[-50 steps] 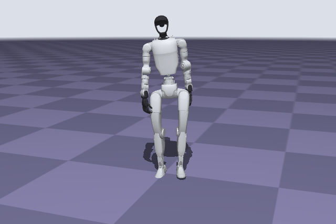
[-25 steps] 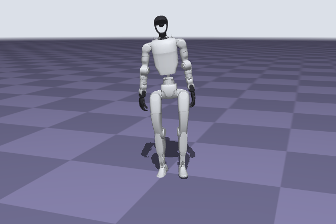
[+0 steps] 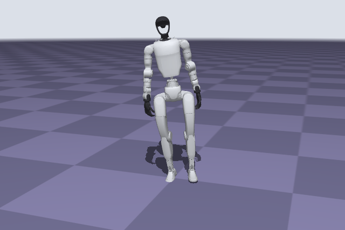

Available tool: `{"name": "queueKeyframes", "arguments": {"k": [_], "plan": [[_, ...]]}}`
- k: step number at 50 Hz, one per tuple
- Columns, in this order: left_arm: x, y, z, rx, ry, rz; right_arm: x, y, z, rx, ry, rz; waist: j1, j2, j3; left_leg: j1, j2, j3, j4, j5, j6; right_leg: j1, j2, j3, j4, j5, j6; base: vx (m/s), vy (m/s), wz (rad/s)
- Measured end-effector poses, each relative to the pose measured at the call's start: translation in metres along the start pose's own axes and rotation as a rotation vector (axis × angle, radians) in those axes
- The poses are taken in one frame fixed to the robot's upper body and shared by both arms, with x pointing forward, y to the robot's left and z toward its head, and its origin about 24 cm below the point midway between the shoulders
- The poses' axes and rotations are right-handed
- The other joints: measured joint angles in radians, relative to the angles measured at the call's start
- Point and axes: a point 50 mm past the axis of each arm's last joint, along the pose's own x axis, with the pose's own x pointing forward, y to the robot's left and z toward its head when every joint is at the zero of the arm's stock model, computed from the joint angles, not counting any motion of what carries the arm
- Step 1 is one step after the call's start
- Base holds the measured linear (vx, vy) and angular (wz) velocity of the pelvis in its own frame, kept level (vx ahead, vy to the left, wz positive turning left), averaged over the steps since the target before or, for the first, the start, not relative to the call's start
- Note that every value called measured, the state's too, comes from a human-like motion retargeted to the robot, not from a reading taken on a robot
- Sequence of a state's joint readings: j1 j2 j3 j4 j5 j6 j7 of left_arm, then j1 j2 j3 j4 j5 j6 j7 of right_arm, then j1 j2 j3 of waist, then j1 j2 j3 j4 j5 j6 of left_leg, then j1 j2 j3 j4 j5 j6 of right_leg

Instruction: In place motions

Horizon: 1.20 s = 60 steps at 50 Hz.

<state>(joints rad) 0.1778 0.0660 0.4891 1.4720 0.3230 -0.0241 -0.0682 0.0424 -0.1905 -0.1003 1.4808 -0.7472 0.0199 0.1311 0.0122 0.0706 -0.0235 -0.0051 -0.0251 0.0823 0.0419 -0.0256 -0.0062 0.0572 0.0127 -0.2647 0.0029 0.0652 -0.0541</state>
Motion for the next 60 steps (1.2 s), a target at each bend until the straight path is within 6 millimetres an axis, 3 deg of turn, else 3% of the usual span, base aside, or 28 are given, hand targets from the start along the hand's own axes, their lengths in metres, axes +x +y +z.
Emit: {"name": "queueKeyframes", "arguments": {"k": [5,8,10,12,15,17,20,25,29,36,40,42,45,48,50,52,55,57,60], "plan": [[-0.001,-0.003,-0.020,-0.137,0.058,0.008,0.000,0.003,-0.010,-0.005,0.045,0.003,0.007,-0.011,-0.007,-0.032,-0.002,0.023,0.095,-0.026,0.010,-0.003,0.000,0.015,0.004,-0.002,-0.002,-0.07,-0.11,-0.09],[-0.002,-0.008,-0.025,-0.193,0.082,0.009,-0.001,0.001,-0.014,0.009,0.062,-0.007,0.017,-0.038,0.007,-0.119,-0.022,0.054,0.280,-0.060,0.073,-0.004,-0.035,0.024,0.010,0.001,0.004,-0.15,-0.08,-0.08],[-0.002,-0.012,-0.028,-0.224,0.090,-0.001,-0.001,0.000,-0.019,0.030,0.076,-0.016,0.036,-0.048,0.023,-0.189,-0.026,0.056,0.381,-0.082,0.075,-0.004,-0.054,0.039,0.016,0.011,0.006,-0.13,-0.01,-0.15],[-0.002,-0.016,-0.028,-0.248,0.085,-0.015,-0.002,-0.001,-0.023,0.048,0.092,-0.024,0.045,-0.039,0.039,-0.257,-0.023,0.025,0.390,-0.082,0.039,-0.002,-0.048,0.037,0.021,0.018,-0.002,-0.12,0.01,0.04],[-0.001,-0.022,-0.025,-0.276,0.061,-0.037,-0.002,-0.005,-0.024,0.069,0.104,-0.041,0.079,-0.010,0.094,-0.381,0.017,-0.018,0.273,-0.062,-0.076,0.014,-0.020,0.037,0.037,0.013,-0.023,-0.19,0.00,-0.15],[-0.001,-0.024,-0.022,-0.270,0.052,-0.043,-0.003,-0.010,-0.022,0.071,0.093,-0.050,0.123,0.009,0.143,-0.464,0.100,0.060,0.225,-0.095,-0.154,0.029,-0.003,0.052,0.052,0.009,-0.037,-0.18,-0.03,-0.60],[-0.001,-0.027,-0.023,-0.237,0.054,-0.058,-0.003,-0.017,-0.018,0.056,0.081,-0.065,0.203,0.013,0.217,-0.603,0.159,-0.009,0.158,-0.089,-0.250,0.053,-0.001,0.088,0.074,0.005,-0.066,-0.13,0.00,-0.85],[-0.002,-0.036,-0.029,-0.166,0.077,-0.094,-0.006,-0.035,-0.001,0.037,0.028,-0.106,0.357,-0.067,0.355,-0.809,0.193,-0.029,0.199,-0.110,-0.256,0.027,-0.152,0.226,0.189,-0.033,-0.057,-0.12,0.18,-1.23],[-0.005,-0.038,-0.047,-0.157,0.136,-0.102,-0.006,-0.036,0.015,0.029,-0.031,-0.105,0.399,-0.123,0.400,-0.875,0.207,-0.067,0.202,-0.100,-0.256,0.005,-0.215,0.300,0.243,-0.054,-0.054,0.03,0.13,-0.78],[-0.007,-0.038,-0.062,-0.221,0.183,-0.095,-0.003,-0.022,0.019,0.000,-0.074,-0.061,0.349,-0.137,0.341,-0.753,0.173,-0.009,0.199,-0.090,-0.256,0.011,-0.196,0.272,0.220,-0.055,-0.049,0.08,-0.02,0.17],[-0.007,-0.028,-0.061,-0.246,0.152,-0.061,0.000,-0.005,0.007,-0.015,-0.051,-0.038,0.327,-0.090,0.263,-0.577,0.185,0.008,0.224,-0.067,-0.256,0.040,-0.089,0.229,0.134,-0.020,-0.074,0.11,-0.20,0.42],[-0.005,-0.021,-0.052,-0.240,0.147,-0.051,0.000,-0.005,0.001,-0.013,-0.019,-0.036,0.276,-0.050,0.208,-0.543,0.169,0.004,0.332,-0.069,-0.210,0.027,-0.036,0.179,0.117,-0.017,-0.076,0.14,0.01,1.02],[-0.005,-0.015,-0.052,-0.238,0.150,-0.034,-0.001,0.002,-0.017,-0.003,0.048,-0.025,0.180,-0.037,0.131,-0.417,0.085,0.022,0.413,-0.037,-0.093,0.007,-0.029,0.112,0.100,-0.021,-0.059,0.20,0.11,1.23],[-0.006,-0.012,-0.052,-0.251,0.147,-0.023,-0.002,0.007,-0.038,0.017,0.124,-0.019,0.092,-0.052,0.073,-0.282,0.012,0.023,0.494,-0.044,0.033,-0.003,-0.059,0.073,0.094,-0.030,-0.037,0.22,0.14,0.92],[-0.006,-0.010,-0.053,-0.254,0.137,-0.014,-0.003,0.014,-0.049,0.034,0.162,-0.014,0.049,-0.065,0.028,-0.186,-0.041,0.020,0.453,0.005,0.094,-0.012,-0.077,0.057,0.076,-0.027,-0.026,0.22,0.14,0.83],[-0.004,-0.008,-0.044,-0.248,0.119,-0.021,-0.005,0.012,-0.059,0.070,0.200,-0.027,-0.014,-0.031,0.005,-0.094,-0.037,0.060,0.310,-0.086,0.061,-0.015,-0.058,0.010,0.086,-0.046,-0.019,0.18,0.19,0.96],[-0.002,-0.005,-0.028,-0.206,0.076,-0.036,-0.007,0.013,-0.071,0.137,0.230,-0.030,-0.074,0.013,-0.035,-0.048,-0.043,0.005,0.071,-0.032,0.077,-0.027,-0.034,-0.056,0.082,-0.062,-0.006,0.13,0.14,1.12],[-0.001,-0.002,-0.011,-0.157,0.034,-0.036,-0.007,0.015,-0.072,0.184,0.228,-0.029,-0.081,0.012,-0.029,-0.041,-0.042,-0.035,0.016,0.000,0.049,-0.030,-0.042,-0.084,0.083,-0.064,0.002,0.03,0.13,0.78],[0.000,0.005,0.018,-0.082,-0.053,-0.033,-0.006,0.015,-0.068,0.235,0.207,-0.032,-0.039,-0.006,0.017,-0.020,-0.067,-0.038,-0.022,0.022,0.068,-0.015,-0.062,-0.091,0.080,-0.056,0.011,-0.03,0.13,0.11]]}}
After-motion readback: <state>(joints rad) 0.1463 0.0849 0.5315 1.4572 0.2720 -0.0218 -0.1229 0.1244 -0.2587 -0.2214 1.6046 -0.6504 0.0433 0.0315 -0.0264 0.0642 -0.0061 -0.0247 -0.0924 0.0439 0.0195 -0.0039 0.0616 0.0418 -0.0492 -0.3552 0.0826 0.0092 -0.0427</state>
